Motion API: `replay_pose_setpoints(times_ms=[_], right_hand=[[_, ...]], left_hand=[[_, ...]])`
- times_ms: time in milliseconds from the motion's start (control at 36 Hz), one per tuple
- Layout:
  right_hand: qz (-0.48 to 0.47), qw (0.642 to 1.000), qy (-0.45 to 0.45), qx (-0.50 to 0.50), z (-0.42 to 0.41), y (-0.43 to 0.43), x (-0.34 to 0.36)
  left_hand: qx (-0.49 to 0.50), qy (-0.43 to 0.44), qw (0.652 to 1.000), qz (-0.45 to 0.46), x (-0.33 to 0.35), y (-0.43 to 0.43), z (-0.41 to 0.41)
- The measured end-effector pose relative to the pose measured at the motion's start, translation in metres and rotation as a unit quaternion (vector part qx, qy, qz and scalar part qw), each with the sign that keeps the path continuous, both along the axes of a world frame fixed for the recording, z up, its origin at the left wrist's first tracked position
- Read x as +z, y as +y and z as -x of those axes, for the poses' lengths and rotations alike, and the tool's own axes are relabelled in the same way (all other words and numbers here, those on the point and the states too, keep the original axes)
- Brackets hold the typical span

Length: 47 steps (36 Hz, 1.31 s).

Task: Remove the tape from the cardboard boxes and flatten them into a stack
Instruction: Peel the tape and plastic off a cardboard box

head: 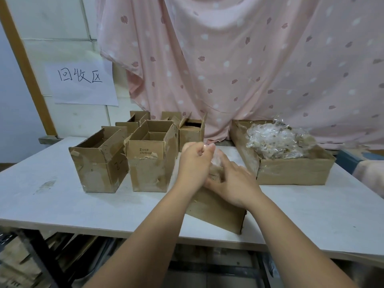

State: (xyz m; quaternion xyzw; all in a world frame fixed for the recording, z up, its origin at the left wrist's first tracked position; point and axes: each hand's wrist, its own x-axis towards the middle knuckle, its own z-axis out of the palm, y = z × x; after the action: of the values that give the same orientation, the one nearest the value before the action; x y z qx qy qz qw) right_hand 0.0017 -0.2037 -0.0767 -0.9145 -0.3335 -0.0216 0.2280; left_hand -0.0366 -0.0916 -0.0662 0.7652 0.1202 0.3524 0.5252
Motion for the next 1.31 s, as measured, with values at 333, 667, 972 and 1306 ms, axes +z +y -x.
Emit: replay_pose_setpoints(times_ms=[333,667,972,1306], right_hand=[[-0.194,0.98,0.029,-0.035,-0.009,0.0,-0.009],[-0.443,0.883,0.137,-0.069,-0.048,-0.007,-0.003],[-0.423,0.863,-0.115,-0.252,-0.123,-0.038,0.026],[0.095,0.981,-0.01,-0.17,-0.167,-0.042,0.024]], left_hand=[[-0.122,0.077,0.989,-0.008,-0.006,-0.005,-0.03],[-0.265,0.14,0.954,0.017,-0.004,-0.003,-0.019],[-0.234,0.181,0.95,-0.101,-0.009,0.002,-0.019],[-0.247,0.223,0.934,-0.131,-0.004,-0.004,-0.021]])
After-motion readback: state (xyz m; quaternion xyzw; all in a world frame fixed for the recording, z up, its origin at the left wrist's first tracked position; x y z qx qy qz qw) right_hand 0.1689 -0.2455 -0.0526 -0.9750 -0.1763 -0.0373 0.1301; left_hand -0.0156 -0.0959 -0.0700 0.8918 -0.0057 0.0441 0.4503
